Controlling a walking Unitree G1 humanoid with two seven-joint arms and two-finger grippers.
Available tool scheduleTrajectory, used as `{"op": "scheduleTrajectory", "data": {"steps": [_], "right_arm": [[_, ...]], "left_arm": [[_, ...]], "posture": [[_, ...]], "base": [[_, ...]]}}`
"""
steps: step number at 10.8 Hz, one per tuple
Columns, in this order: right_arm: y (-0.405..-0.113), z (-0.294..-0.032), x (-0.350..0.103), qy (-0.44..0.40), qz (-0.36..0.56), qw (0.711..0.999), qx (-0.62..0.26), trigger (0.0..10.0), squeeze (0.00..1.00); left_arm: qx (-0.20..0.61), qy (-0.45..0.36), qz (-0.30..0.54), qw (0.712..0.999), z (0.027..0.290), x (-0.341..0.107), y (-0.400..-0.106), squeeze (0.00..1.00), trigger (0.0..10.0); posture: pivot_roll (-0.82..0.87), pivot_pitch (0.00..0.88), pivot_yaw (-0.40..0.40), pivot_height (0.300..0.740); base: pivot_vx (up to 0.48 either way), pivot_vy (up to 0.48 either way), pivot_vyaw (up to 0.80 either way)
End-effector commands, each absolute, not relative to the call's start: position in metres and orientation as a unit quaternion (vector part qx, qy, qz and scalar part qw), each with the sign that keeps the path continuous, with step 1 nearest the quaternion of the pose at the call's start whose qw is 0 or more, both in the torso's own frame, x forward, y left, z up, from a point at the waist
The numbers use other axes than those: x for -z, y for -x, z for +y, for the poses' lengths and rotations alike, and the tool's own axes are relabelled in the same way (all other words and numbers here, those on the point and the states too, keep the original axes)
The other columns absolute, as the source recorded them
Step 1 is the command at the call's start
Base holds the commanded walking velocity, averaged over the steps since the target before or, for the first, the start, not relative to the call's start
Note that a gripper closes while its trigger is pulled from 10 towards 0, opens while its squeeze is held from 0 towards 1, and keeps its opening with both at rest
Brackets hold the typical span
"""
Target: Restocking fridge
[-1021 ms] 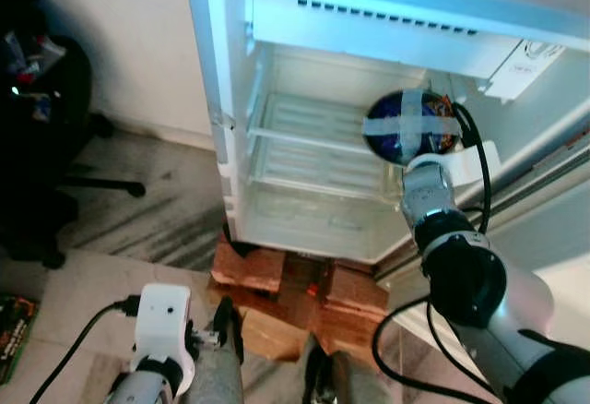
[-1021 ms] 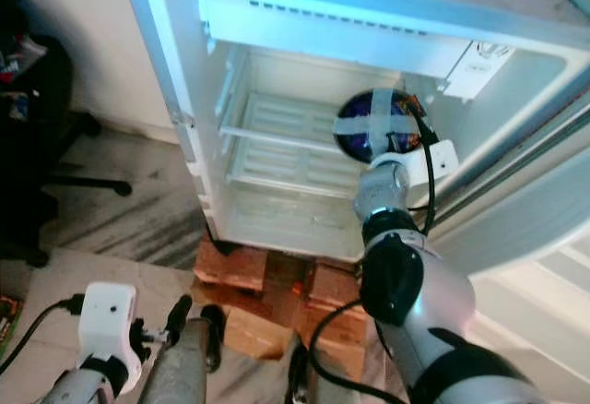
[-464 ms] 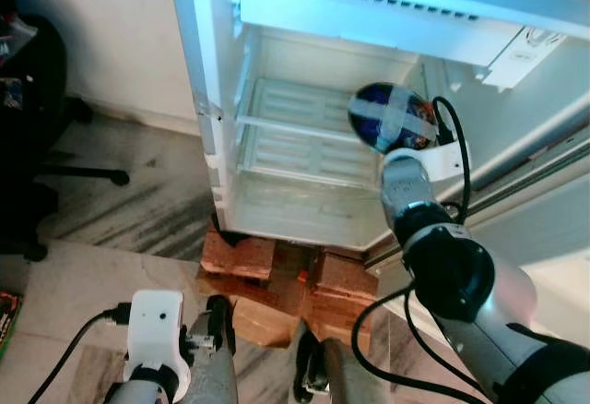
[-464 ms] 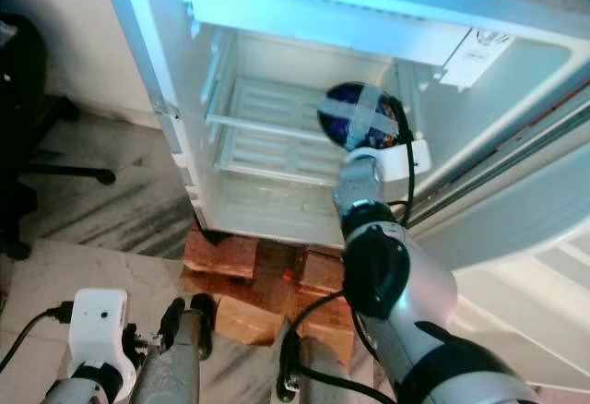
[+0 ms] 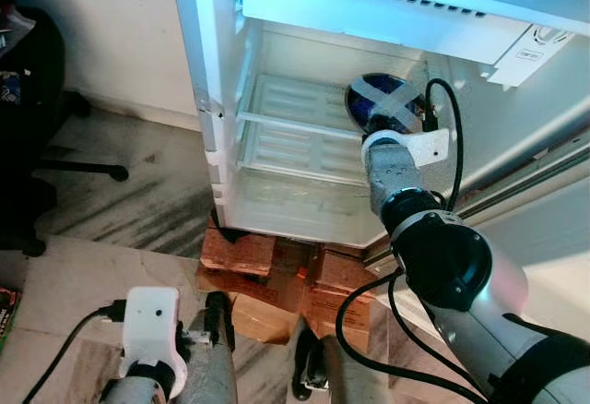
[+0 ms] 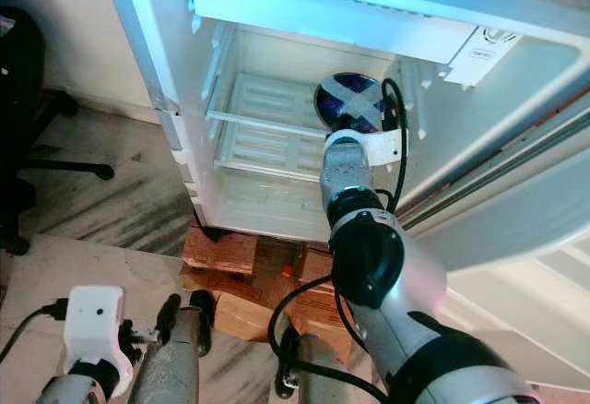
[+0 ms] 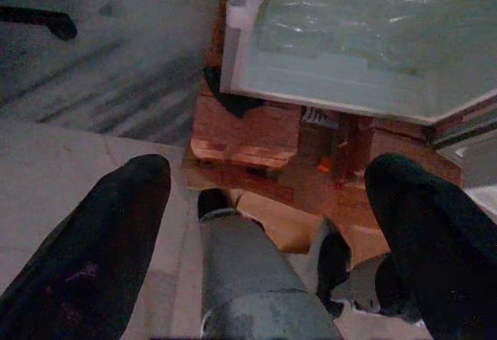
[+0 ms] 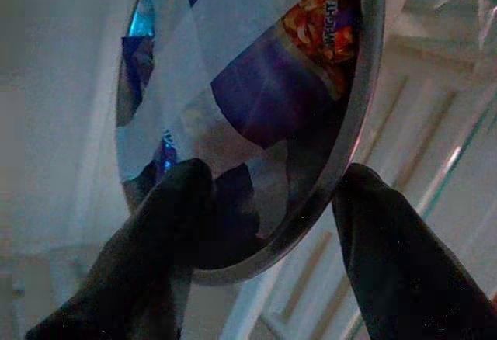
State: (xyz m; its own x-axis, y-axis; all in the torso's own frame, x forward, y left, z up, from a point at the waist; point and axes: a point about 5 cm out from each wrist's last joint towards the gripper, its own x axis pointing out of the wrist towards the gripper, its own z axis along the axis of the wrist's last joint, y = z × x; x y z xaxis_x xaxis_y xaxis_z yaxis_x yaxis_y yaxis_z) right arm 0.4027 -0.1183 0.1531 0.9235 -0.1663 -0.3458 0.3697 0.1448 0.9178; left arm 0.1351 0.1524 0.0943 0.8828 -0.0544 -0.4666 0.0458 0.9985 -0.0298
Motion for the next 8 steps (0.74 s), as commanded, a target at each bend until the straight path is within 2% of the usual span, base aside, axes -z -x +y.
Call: {"op": "scheduleTrajectory", "data": {"steps": [1, 3, 4, 6, 8], "right_arm": [[-0.404, -0.120, -0.156, -0.628, 0.074, 0.757, 0.168, 10.0, 0.94], [-0.404, -0.118, -0.154, -0.604, 0.063, 0.785, 0.123, 10.0, 1.00], [-0.404, -0.115, -0.154, -0.591, 0.059, 0.799, 0.095, 10.0, 1.00], [-0.401, -0.111, -0.148, -0.525, 0.063, 0.848, 0.040, 10.0, 1.00], [-0.398, -0.112, -0.142, -0.480, 0.070, 0.874, 0.013, 10.0, 1.00]], "left_arm": [[0.022, 0.010, 0.249, 0.968, 0.153, -0.092, -0.132, 0.00, 10.0], [0.022, 0.008, 0.239, 0.971, 0.155, -0.092, -0.140, 0.00, 10.0], [0.022, 0.007, 0.236, 0.971, 0.156, -0.091, -0.143, 0.00, 10.0], [0.026, 0.004, 0.228, 0.973, 0.156, -0.088, -0.153, 0.00, 10.0], [0.030, 0.002, 0.216, 0.976, 0.156, -0.089, -0.164, 0.00, 10.0]], "posture": [[0.40, 0.318, -0.143, 0.740], [0.40, 0.297, -0.146, 0.740], [0.39, 0.288, -0.147, 0.740], [0.38, 0.253, -0.149, 0.740], [0.36, 0.224, -0.146, 0.740]], "base": [[0.000, 0.000, 0.00], [0.000, 0.000, 0.00], [0.000, 0.000, 0.00], [0.000, 0.000, 0.00], [0.000, 0.000, 0.00]]}}
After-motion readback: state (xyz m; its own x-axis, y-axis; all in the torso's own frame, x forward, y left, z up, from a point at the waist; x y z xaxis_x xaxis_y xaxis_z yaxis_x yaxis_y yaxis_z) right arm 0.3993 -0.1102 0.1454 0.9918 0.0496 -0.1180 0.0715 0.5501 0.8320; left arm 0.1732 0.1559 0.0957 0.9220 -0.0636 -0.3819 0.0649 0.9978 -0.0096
